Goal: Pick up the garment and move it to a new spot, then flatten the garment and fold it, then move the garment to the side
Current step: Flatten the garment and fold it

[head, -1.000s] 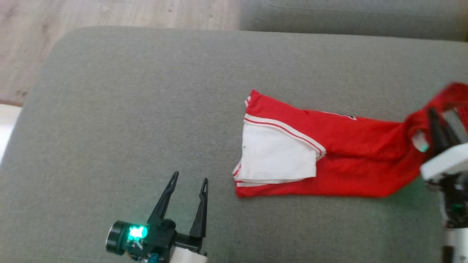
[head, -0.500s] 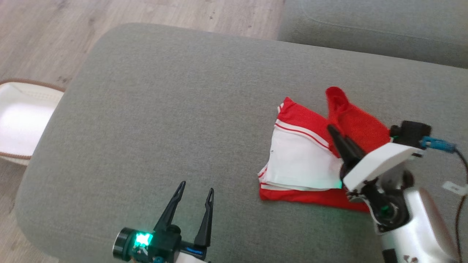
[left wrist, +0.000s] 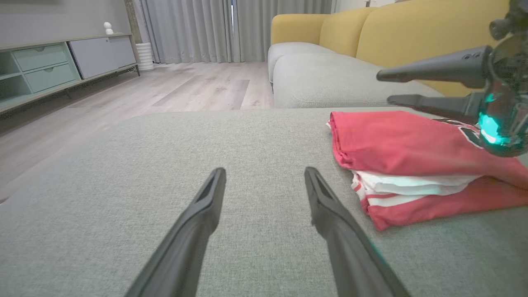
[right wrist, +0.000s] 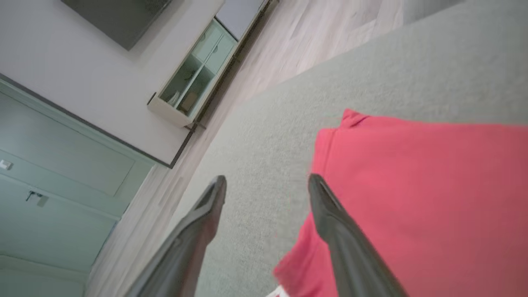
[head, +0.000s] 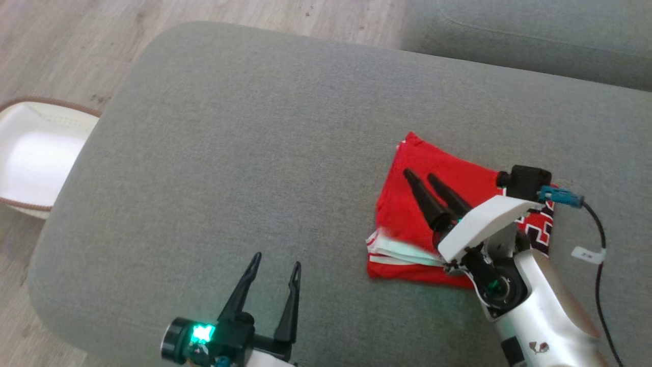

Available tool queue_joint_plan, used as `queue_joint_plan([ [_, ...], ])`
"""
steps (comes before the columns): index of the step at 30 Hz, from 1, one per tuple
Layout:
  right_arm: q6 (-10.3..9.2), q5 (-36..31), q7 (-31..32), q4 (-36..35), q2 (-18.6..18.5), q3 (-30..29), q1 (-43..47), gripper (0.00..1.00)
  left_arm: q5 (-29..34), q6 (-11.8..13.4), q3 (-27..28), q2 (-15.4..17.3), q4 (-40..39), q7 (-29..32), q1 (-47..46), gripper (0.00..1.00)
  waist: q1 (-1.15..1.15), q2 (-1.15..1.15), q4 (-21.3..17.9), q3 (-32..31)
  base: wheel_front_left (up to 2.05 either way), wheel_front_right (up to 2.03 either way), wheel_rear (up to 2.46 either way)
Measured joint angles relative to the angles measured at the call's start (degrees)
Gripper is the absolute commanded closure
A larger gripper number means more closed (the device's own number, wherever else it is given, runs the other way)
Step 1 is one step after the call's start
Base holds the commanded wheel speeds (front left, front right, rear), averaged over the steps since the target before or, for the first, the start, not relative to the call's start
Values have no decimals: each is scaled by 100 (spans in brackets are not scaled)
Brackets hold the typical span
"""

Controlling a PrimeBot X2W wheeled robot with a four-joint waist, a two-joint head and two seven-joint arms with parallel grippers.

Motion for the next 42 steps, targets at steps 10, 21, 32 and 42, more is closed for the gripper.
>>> queue_joint_plan([
  [10,0,-1370,-2136,-669,-756,-274,532,0,8,168,584,-55,-560,0,136,0,0,0,-480,-183,0,0,0],
  [21,0,-2757,-2920,-1220,-444,-1385,2136,0,119,140,913,-57,-768,0,724,0,-1,0,-861,-830,0,0,0],
  [32,0,-3119,-2919,-1470,-65,-1569,3231,0,333,-48,1057,-78,-1063,0,1271,0,-1,0,-1013,-1088,0,0,0],
  [42,0,-3186,-2919,-1481,-35,-1502,3229,0,378,-144,1250,-148,-987,0,1296,0,-1,0,-1092,-1129,0,0,0],
])
